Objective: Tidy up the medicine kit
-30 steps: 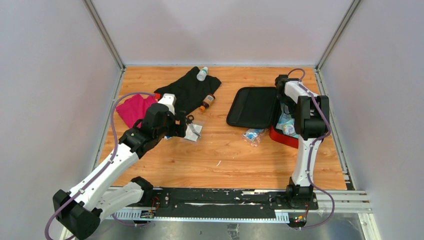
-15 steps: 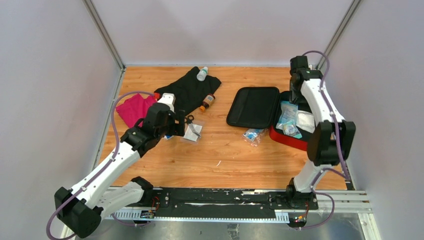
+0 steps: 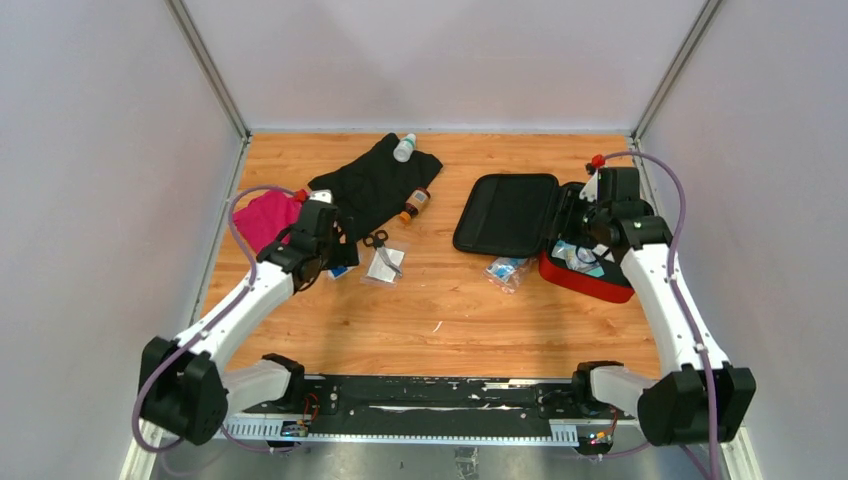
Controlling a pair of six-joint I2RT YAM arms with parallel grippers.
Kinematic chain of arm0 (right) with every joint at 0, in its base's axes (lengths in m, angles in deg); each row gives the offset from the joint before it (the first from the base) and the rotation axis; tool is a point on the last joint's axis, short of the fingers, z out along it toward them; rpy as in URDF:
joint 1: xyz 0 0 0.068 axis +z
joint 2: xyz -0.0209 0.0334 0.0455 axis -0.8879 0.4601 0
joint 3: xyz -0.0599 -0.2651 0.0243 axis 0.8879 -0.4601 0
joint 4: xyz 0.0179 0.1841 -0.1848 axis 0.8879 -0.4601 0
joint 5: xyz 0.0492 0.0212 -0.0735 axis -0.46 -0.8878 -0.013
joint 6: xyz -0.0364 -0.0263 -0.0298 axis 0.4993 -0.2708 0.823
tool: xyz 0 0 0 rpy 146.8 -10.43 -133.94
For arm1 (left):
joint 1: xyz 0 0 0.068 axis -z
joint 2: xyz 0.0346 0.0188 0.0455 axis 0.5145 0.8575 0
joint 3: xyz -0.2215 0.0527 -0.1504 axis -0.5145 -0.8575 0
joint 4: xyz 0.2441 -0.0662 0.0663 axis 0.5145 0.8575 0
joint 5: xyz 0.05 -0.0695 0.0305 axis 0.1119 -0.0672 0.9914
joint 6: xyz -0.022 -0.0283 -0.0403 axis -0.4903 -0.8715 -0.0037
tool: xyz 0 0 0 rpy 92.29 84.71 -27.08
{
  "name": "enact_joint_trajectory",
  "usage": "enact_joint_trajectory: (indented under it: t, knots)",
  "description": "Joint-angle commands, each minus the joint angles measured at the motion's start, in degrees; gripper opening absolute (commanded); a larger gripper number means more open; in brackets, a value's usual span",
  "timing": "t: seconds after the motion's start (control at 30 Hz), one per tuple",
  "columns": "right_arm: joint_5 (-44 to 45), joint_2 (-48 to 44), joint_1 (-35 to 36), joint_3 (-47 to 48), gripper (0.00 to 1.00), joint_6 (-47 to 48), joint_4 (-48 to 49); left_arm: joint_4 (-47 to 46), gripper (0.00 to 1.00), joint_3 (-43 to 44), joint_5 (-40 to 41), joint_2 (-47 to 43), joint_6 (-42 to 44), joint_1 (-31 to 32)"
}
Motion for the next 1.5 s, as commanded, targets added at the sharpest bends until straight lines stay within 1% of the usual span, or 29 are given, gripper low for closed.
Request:
enact_joint_trajectory:
  t: [0.0,0.1,0.23,0.33,0.43,0.57,0.6,0.77,0.9,1.0,1.03,1.13,1.2,1.3,1.37,1.4,1.47]
  knots:
    - [-10.26,-5.1,2.49,-5.98,0.53,-2.19,1.44,-3.53,0.88,2.77,-0.62,7.61,4.57,-0.38]
    - [-11.26,-8.53,2.98,-9.34,0.53,-2.02,1.29,0.69,0.88,8.22,-0.09,15.86,8.57,-0.43]
    - [-12.5,-10.92,3.1,-11.66,0.53,-0.93,0.54,0.67,0.89,11.11,1.23,22.87,12.62,-0.5]
    - [-13.5,-11.31,3.07,-11.46,0.53,-0.3,-0.34,-1.32,0.89,11.65,0.53,26.29,14.51,-0.5]
    - [-13.76,-11.81,3.11,-10.85,0.53,0.17,-1.28,0.13,0.86,12.61,-0.57,29.51,14.68,-0.5]
    - [-13.41,-12.17,3.07,-10.75,0.53,0.37,-1.57,-0.13,0.81,10.74,-2.54,29.8,12.93,-0.5]
    - [-13.6,-12.22,3.06,-10.78,0.53,0.19,-1.57,-0.03,0.79,10.18,-2.48,29.47,12.52,-0.5]
    - [-14.14,-12.53,3.06,-11.19,0.53,-0.35,-1.22,0.42,0.61,8.42,-2.99,27.96,10.19,-0.5]
    - [-13.77,-13.05,3.11,-11.1,0.53,-0.39,-1.46,0.09,0.53,7.25,-4.17,26.68,9.07,-0.5]
    - [-13.61,-13.56,3.1,-11.35,0.53,-0.6,-1.7,-0.35,0.41,6.18,-4.94,25.25,8.35,-0.5]
    - [-13.53,-13.8,3.11,-11.52,0.53,-0.75,-1.7,-0.37,0.38,5.88,-5.05,24.8,8.1,-0.5]
    - [-13.69,-14.72,3.06,-12.34,0.53,-2.13,-1.45,-0.39,0.36,5.24,-5.76,23.01,7.31,-0.5]
    - [-14.25,-16.01,3.21,-13.3,0.52,-5.65,-0.06,-0.84,0.31,4.54,-6.85,20.9,6.44,-0.45]
    - [-16.71,-19.84,6.81,-18.35,0.5,-16.06,9.55,-4.05,0.3,0.64,-9.44,13.47,4.54,-0.41]
    - [-16.03,-21.86,12.05,-22.17,0.5,-23.13,18.21,-7.92,0.3,-2.54,-13.64,7.13,2.29,-0.35]
    - [-15.33,-22.0,16.44,-23.81,0.51,-26.8,22.56,-9.8,0.32,-4.15,-16.65,3.81,0.81,-0.34]
    - [-13.66,-20.31,22.62,-25.7,0.51,-30.06,30.21,-13.7,0.32,-6.71,-21.86,-3.08,-3.66,0.14]
